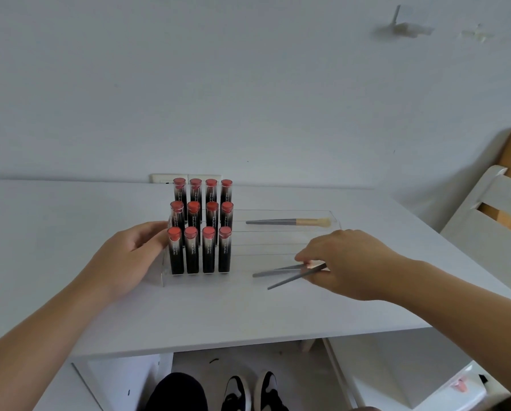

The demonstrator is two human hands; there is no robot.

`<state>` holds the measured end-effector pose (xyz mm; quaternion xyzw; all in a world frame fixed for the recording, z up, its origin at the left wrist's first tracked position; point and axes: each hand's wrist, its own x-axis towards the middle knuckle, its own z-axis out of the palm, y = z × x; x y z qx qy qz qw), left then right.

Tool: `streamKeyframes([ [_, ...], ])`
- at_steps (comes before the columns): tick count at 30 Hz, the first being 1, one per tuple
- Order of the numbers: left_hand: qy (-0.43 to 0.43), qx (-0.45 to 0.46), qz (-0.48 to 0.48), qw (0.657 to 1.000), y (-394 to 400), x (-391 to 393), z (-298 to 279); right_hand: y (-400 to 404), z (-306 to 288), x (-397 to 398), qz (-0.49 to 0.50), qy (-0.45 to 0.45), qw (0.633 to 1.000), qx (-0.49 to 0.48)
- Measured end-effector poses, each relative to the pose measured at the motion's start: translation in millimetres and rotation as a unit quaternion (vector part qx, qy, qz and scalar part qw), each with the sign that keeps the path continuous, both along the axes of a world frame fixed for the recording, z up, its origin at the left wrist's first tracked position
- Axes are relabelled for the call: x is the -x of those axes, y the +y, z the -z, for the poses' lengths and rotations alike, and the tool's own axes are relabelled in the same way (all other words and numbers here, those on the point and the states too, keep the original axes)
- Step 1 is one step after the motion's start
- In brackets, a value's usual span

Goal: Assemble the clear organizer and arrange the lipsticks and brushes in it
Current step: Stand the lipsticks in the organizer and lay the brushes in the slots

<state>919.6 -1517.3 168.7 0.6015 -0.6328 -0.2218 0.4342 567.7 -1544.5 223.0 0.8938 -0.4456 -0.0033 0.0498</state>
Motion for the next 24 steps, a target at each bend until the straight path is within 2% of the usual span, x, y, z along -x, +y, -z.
streamKeyframes([
  [5, 0.014, -0.013, -0.002, 1.000, -1.2, -0.2, 2.0, -1.3, 0.2, -4.2, 0.014, 0.017, 0.999, -0.034],
  [14, 0.021, -0.022, -0.005, 1.000, -2.1, -0.6, 2.3, 3.0, 2.3, -7.2, 0.014, 0.033, 0.999, 0.003],
  [20, 0.018, -0.020, -0.003, 1.000, -0.4, 0.4, 0.4, 2.0, 3.2, -8.8, 0.032, 0.018, 0.999, -0.038],
  [24, 0.013, -0.020, 0.002, 1.000, -0.2, 0.5, 0.2, 3.8, 6.2, -9.1, 0.023, 0.033, 0.999, -0.026],
])
